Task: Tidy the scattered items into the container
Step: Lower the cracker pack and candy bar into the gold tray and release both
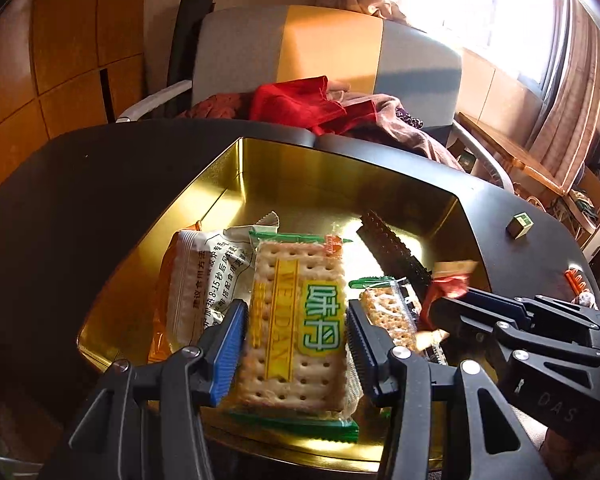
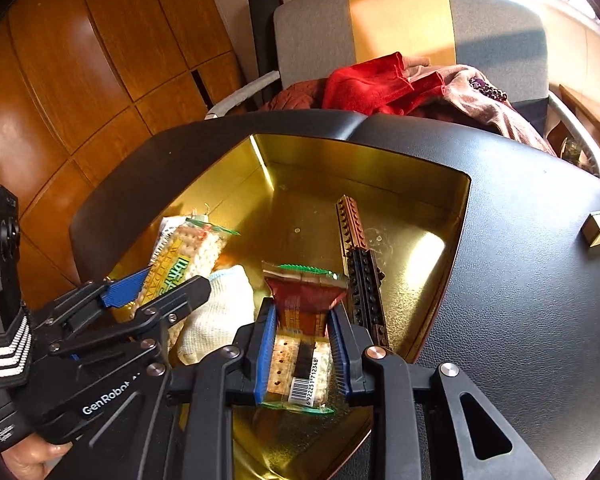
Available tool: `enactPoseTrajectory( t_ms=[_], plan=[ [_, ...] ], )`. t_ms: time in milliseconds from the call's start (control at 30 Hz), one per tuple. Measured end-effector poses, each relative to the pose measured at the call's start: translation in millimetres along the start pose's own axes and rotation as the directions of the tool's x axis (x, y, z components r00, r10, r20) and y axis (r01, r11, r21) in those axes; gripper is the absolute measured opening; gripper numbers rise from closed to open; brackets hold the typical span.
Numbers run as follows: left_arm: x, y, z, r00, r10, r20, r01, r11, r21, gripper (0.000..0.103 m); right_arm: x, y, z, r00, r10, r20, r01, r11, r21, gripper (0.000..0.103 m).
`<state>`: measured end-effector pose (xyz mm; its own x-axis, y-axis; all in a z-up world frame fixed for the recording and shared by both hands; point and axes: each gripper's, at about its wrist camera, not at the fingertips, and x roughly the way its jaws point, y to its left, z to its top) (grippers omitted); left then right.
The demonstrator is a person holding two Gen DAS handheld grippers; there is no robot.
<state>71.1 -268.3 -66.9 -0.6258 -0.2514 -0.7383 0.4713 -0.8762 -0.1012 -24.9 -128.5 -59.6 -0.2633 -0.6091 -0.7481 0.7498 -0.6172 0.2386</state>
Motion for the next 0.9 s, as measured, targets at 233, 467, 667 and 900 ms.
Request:
enactPoseTrajectory(
  t_ms=[233,467,667,900],
  plan=[
    [-7.5,4.7,1.7,0.999,0.02,0.025,-0.02,1.0,-0.014,0.056,-4.2,0.9,-1.5,1.0,-0.005,0.02,0.005,1.0,0.0,0.04],
    [-22.3,2.7,0.1,0.998,0.022,0.059,-0.021,1.0,-0.012,0.059,-19.2,3.9,-5.5,0.998,-0.007,0.057,0.007,1.0,-0.004,0.05],
    [-36.2,-18.6,-4.1,0.998,-0.001,0.065,-0.002,0.999,0.037,0.059,-41.3,-12.5,-13.7,0.994,-0.015,0.104,0.007,0.997,0.072,0.061],
    [-54.1,-65.6,-11.1,0.995,-0.068,0.076,0.054,0.985,0.165,0.06,-76.5,-59.2,-37.8,0.983,-0.101,0.156,0.063,0.971,0.229,0.069]
  ],
)
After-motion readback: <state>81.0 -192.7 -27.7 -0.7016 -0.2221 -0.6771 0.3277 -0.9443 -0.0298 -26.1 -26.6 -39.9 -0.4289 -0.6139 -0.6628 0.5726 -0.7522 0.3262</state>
